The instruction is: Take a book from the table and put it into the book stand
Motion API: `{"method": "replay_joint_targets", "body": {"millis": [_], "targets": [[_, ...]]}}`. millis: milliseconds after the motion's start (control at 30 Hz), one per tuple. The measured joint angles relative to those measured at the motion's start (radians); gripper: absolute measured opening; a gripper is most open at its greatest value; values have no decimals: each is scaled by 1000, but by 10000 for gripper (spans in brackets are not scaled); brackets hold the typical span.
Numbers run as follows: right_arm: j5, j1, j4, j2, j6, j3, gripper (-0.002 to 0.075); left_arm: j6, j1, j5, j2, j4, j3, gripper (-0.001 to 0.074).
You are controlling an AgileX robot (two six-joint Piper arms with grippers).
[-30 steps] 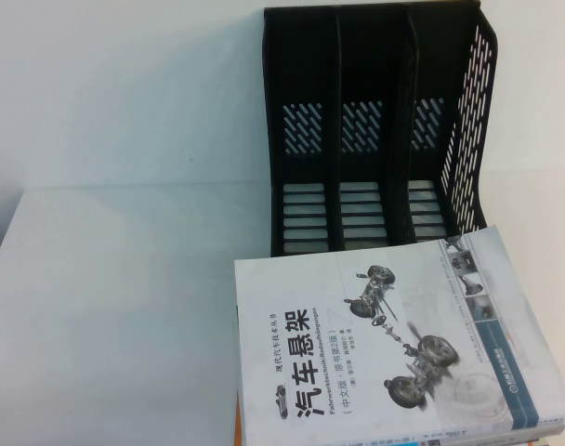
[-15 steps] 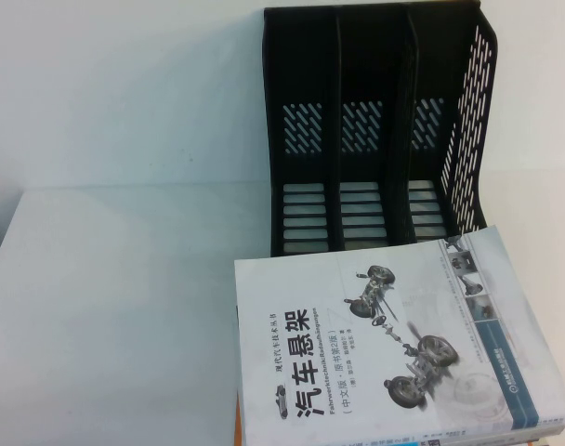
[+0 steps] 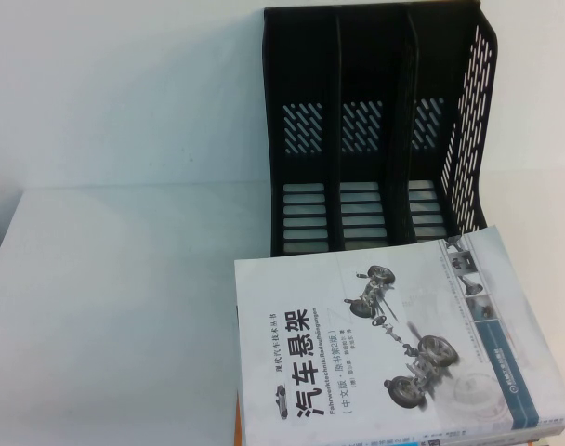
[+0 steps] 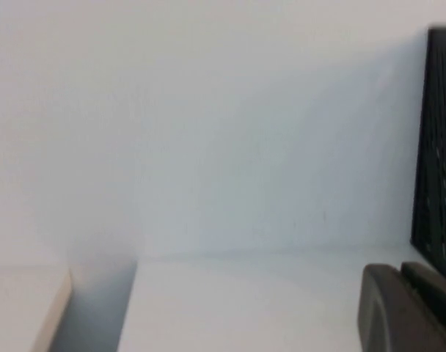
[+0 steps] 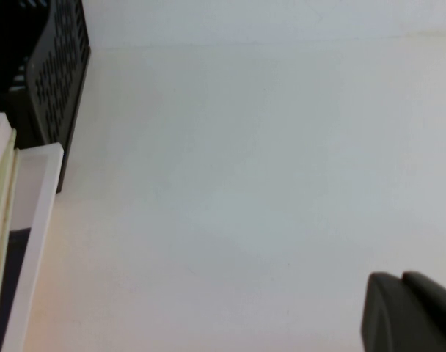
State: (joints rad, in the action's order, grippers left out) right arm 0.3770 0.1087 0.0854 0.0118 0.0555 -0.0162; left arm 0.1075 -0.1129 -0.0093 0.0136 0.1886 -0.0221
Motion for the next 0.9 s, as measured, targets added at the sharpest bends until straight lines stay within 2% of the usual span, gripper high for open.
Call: {"method": "replay_joint_targets", "body": {"millis": [233, 333, 500, 600, 733, 900], "targets": [[-50, 0, 63, 0, 0, -5, -3, 0, 0, -252, 0, 0, 0, -4], [-196, 0, 71, 0, 0, -14, -3, 0, 0, -329, 0, 0, 0, -4], [-603, 0, 78, 0, 0, -14, -3, 0, 0, -451, 0, 0, 0, -4], [-780, 0, 80, 0, 0, -14, -3, 0, 0, -471, 0, 0, 0, -3], [-925, 0, 82, 0, 24, -14, -3, -11, 0, -474, 0, 2, 0, -4], [-1012, 0, 82, 0, 61, -12, -3, -85, 0, -478, 0, 12, 0, -4]]}}
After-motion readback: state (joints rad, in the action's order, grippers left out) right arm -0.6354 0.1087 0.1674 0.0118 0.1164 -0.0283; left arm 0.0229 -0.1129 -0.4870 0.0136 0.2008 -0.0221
